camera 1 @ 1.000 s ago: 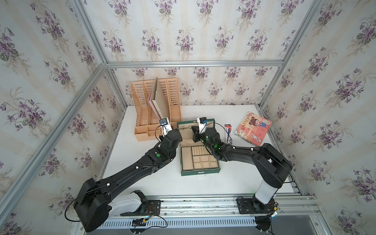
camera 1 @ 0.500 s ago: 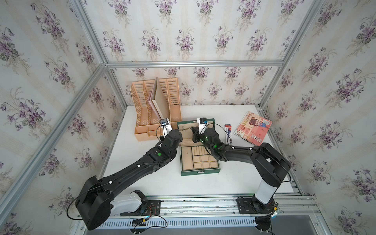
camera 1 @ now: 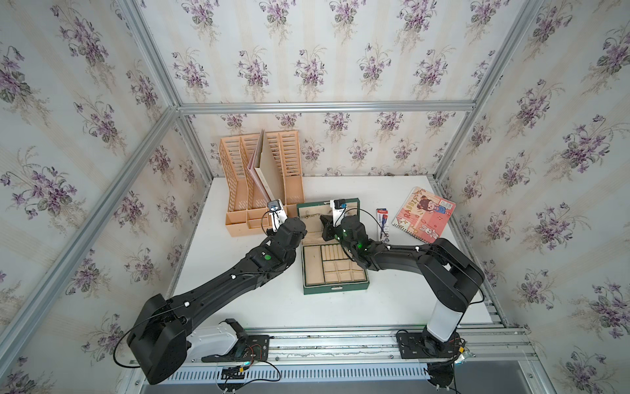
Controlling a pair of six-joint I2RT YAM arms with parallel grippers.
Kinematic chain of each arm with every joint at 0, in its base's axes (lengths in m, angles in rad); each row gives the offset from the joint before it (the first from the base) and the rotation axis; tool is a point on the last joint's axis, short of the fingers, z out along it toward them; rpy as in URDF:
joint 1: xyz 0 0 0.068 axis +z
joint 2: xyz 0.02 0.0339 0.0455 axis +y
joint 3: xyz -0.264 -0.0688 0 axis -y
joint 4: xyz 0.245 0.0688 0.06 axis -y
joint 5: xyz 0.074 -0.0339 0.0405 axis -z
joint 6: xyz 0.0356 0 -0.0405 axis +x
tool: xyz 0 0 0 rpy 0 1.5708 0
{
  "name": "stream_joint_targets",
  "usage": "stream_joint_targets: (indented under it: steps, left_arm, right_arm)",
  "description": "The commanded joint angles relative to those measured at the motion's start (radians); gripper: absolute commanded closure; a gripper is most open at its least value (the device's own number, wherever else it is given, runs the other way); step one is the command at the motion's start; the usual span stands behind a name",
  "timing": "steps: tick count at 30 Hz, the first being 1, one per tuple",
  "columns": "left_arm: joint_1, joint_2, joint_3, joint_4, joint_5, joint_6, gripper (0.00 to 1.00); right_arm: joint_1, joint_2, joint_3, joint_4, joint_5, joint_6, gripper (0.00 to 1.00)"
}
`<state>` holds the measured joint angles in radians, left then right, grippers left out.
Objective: Put jewelry chain into jewelry box
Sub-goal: Hang the necklace on the jewelry box clasp.
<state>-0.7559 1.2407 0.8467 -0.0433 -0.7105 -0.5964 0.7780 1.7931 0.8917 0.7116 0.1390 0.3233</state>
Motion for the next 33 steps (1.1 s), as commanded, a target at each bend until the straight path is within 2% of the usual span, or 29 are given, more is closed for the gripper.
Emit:
stream_joint_targets:
  steps: [1,7,18,25,33]
  left_arm:
    - [0.002,-0.002,-0.002,-0.004,-0.003,-0.01,1.0]
    - [0.001,-0.008,-0.006,0.008,0.017,-0.004,1.0]
    - [0.001,0.003,-0.003,-0.009,0.031,-0.01,1.0]
    - [0.001,0.009,0.01,-0.028,0.074,-0.008,1.0]
    - [-0.01,0.014,0.039,-0.085,0.179,-0.02,1.0]
  right_arm:
    - [-0.002,-0.003,-0.019,-0.005,0.01,0.022,0.95]
    - [-0.002,-0.011,-0.036,0.002,0.011,0.03,0.85]
    - [-0.001,-0.044,-0.04,-0.009,0.001,0.036,0.61]
    - [-0.001,-0.115,-0.09,-0.027,-0.059,0.023,0.35]
    - [-0.001,-0.296,-0.199,-0.074,-0.086,0.01,0.33]
